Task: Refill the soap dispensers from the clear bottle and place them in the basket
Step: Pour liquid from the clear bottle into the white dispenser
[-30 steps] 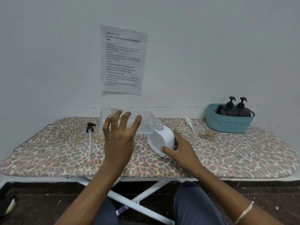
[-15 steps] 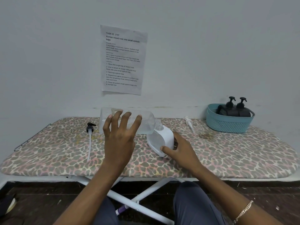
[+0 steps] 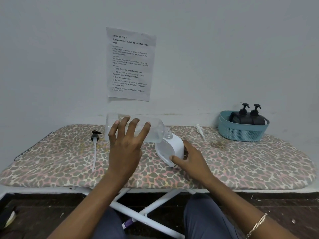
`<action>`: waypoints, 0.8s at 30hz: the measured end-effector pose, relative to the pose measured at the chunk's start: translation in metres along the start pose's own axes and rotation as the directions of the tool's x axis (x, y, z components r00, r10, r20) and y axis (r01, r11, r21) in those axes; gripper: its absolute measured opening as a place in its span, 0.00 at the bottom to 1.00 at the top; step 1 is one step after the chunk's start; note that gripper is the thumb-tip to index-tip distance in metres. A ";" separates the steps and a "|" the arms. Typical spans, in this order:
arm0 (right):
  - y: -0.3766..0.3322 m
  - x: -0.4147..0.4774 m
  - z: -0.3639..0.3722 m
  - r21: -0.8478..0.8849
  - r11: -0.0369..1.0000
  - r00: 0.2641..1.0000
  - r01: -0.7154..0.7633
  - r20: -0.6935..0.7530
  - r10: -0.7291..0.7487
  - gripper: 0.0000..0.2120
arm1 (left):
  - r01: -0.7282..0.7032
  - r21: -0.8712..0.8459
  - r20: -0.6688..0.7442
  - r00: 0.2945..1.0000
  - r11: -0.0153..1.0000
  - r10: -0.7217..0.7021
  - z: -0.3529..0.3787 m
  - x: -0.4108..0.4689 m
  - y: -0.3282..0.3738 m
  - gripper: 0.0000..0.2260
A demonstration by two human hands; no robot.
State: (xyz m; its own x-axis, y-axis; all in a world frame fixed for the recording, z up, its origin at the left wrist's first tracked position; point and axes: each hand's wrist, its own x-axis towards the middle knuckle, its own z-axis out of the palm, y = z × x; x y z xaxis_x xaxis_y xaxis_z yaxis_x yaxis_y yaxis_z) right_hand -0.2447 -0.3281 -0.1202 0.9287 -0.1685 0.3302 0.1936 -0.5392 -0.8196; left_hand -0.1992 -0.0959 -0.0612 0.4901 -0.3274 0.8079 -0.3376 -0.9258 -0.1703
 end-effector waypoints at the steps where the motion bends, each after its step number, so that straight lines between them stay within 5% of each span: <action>1: 0.000 0.000 0.000 0.002 1.000 1.000 -0.002 0.000 0.002 0.29 | -0.005 0.001 0.000 1.000 1.000 0.005 0.000 0.001 0.000 0.35; 24: 0.004 0.001 0.000 -0.006 1.000 1.000 -0.005 0.005 0.005 0.30 | -0.102 0.047 -0.003 0.995 0.994 0.102 -0.005 0.014 -0.003 0.33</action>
State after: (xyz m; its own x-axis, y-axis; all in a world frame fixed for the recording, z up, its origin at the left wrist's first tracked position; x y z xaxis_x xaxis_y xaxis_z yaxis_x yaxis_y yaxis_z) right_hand -0.2427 -0.3304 -0.1226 0.9311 -0.1672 0.3243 0.1875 -0.5431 -0.8184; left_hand -0.1952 -0.0968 -0.0462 0.4506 -0.4199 0.7878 -0.3474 -0.8954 -0.2786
